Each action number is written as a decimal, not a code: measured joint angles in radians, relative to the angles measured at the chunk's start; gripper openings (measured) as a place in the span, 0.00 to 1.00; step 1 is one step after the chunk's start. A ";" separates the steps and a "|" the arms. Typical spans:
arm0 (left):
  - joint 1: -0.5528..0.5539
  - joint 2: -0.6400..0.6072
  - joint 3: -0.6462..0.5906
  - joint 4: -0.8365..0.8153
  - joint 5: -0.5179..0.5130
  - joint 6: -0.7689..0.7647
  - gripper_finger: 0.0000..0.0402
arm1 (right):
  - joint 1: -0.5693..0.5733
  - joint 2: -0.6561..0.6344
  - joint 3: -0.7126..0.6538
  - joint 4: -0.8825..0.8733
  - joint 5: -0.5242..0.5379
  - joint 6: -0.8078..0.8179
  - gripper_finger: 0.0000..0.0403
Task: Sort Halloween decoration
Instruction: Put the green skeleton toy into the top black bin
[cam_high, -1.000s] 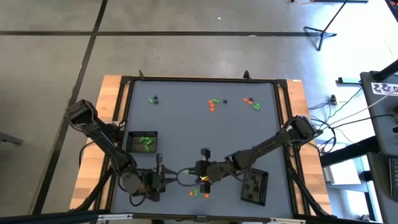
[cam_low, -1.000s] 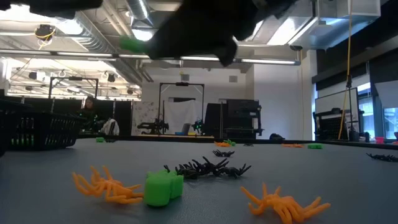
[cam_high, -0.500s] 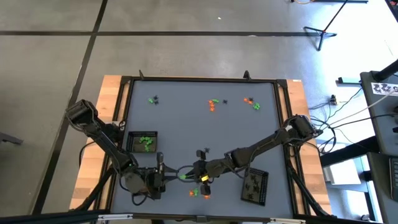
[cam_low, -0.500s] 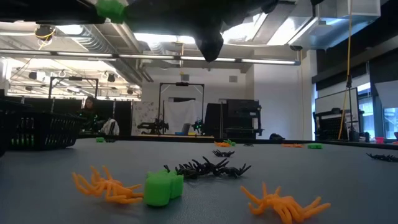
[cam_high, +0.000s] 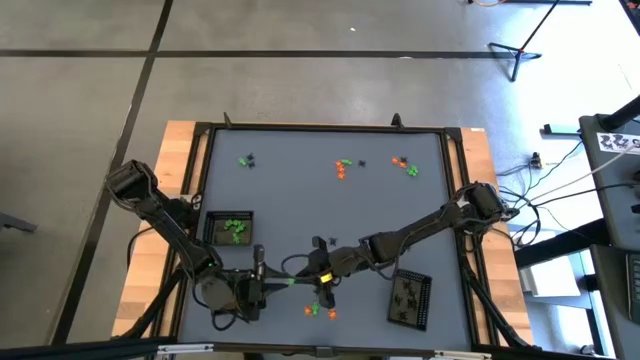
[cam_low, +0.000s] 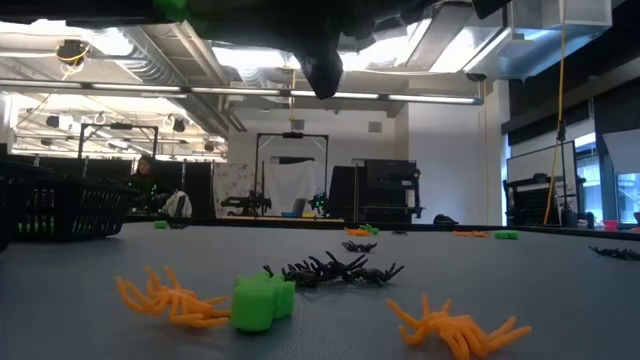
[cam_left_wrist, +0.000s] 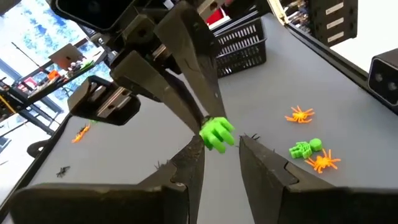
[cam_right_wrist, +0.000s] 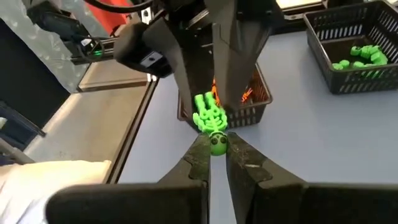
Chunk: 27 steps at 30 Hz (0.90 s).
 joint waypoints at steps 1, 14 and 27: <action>0.001 0.000 0.002 0.000 0.003 0.006 0.23 | -0.003 0.000 0.000 0.000 0.000 0.000 0.06; 0.021 0.000 0.003 0.001 0.006 0.023 0.23 | -0.009 0.006 0.000 0.007 -0.023 0.022 0.06; 0.020 0.000 0.003 0.010 0.007 0.024 0.02 | -0.009 0.007 0.000 -0.001 -0.014 0.013 0.06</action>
